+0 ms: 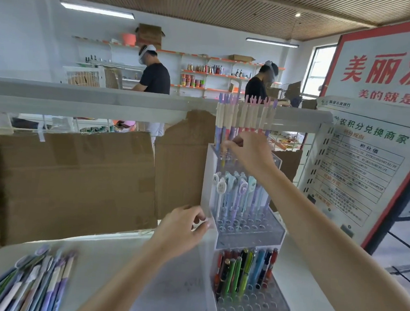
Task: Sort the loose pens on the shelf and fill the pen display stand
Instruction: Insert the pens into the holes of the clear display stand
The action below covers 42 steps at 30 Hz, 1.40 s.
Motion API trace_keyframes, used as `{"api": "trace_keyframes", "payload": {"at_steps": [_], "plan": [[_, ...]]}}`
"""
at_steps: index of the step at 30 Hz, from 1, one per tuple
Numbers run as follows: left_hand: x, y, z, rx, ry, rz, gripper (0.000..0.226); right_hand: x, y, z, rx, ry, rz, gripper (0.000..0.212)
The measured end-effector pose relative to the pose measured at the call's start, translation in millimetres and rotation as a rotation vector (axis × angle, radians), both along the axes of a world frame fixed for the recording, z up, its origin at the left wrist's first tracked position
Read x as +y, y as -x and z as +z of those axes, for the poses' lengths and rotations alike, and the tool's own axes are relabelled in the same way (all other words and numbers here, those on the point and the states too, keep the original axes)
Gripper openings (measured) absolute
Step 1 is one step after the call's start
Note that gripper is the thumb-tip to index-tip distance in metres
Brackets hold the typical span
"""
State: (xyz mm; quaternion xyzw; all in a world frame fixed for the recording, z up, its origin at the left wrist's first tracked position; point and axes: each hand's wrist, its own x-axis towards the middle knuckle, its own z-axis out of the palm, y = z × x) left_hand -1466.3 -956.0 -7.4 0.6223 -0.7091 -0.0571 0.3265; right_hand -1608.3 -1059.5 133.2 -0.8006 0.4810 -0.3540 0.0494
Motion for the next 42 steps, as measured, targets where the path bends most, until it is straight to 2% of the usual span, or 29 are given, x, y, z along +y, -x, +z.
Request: {"api": "trace_keyframes", "payload": {"at_steps": [4,8,13,16,20,23,26,30,36,42], "plan": [[19.7,-15.5,-18.3,0.027,-0.017,0.09,0.012,32.8,3.6,-13.3,-0.06,0.133,0.089,0.019],[53.4,-35.5,-42.7,0.025,-0.079,0.184,0.013,87.5,-15.5,-56.9,0.036,0.221,0.297,0.012],[105.5,-68.3,-77.8,-0.03,-0.215,0.327,0.016,134.7,-58.4,-138.8,0.19,-0.041,0.478,0.021],[137.0,-92.5,-102.7,-0.066,-0.313,0.512,0.022,155.1,-88.9,-186.4,0.308,-0.212,0.558,0.021],[161.9,-124.1,-122.1,-0.231,-0.369,0.861,0.052,171.8,-127.9,-229.2,0.373,-0.386,0.633,0.025],[161.4,-135.1,-122.6,-0.243,-0.31,0.996,0.062,175.4,-145.3,-248.3,0.398,-0.437,0.631,0.027],[153.0,-138.9,-119.9,-0.294,-0.306,1.04,0.057,174.2,-151.7,-256.7,0.385,-0.475,0.617,0.026],[140.1,-141.4,-124.1,-0.353,-0.466,1.01,0.047,164.8,-149.2,-255.9,0.347,-0.478,0.61,0.024],[126.5,-138.9,-117.0,-0.3,-0.582,1.002,0.053,151.2,-137.3,-246.5,0.287,-0.491,0.562,0.023],[116.5,-145.8,-120.7,-0.366,-0.613,1.011,0.063,148.8,-124.3,-241.4,0.235,-0.492,0.545,0.022]]}}
